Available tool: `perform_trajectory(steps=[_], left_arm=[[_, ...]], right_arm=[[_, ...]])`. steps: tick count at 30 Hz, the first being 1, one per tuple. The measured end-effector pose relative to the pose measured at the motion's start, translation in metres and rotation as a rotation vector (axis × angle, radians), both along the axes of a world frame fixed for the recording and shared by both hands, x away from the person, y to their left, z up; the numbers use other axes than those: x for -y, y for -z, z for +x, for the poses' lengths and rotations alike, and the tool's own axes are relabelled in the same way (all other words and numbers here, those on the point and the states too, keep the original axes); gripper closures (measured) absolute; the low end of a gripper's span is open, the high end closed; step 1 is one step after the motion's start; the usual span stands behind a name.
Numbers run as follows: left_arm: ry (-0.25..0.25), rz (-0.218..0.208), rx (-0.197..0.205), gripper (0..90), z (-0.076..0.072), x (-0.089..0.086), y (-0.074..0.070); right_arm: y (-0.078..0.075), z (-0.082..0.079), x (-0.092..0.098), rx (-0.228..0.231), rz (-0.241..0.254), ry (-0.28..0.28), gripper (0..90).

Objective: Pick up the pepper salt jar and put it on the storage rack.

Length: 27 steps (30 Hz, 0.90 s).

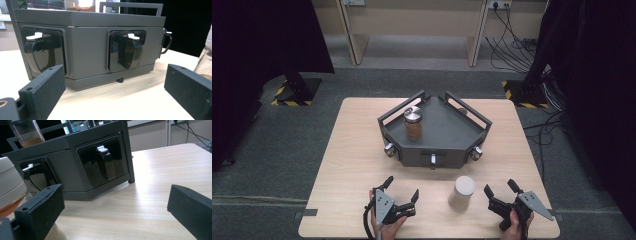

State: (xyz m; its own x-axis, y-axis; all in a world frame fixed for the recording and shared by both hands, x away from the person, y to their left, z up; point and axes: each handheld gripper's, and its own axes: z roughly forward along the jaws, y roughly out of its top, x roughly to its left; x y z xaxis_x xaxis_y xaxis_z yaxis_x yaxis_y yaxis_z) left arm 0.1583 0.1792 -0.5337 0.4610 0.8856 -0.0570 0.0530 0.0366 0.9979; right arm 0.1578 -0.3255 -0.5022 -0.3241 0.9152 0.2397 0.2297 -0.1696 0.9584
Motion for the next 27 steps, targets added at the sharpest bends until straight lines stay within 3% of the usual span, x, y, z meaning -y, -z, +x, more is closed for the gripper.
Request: perform_trajectory(steps=[13,22,27], left_arm=[[0.001,-0.015,-0.001,1.9,0.000,-0.001,0.001],[0.002,-0.024,-0.001,1.8,0.000,-0.002,0.002],[0.005,-0.028,-0.002,1.8,0.000,-0.003,0.002]], right_arm=[[0.001,-0.001,0.001,0.015,0.013,-0.013,1.1],[-0.002,-0.013,0.001,0.066,0.009,-0.052,1.1],[-0.007,-0.026,-0.006,0.108,-0.025,-0.097,1.2]])
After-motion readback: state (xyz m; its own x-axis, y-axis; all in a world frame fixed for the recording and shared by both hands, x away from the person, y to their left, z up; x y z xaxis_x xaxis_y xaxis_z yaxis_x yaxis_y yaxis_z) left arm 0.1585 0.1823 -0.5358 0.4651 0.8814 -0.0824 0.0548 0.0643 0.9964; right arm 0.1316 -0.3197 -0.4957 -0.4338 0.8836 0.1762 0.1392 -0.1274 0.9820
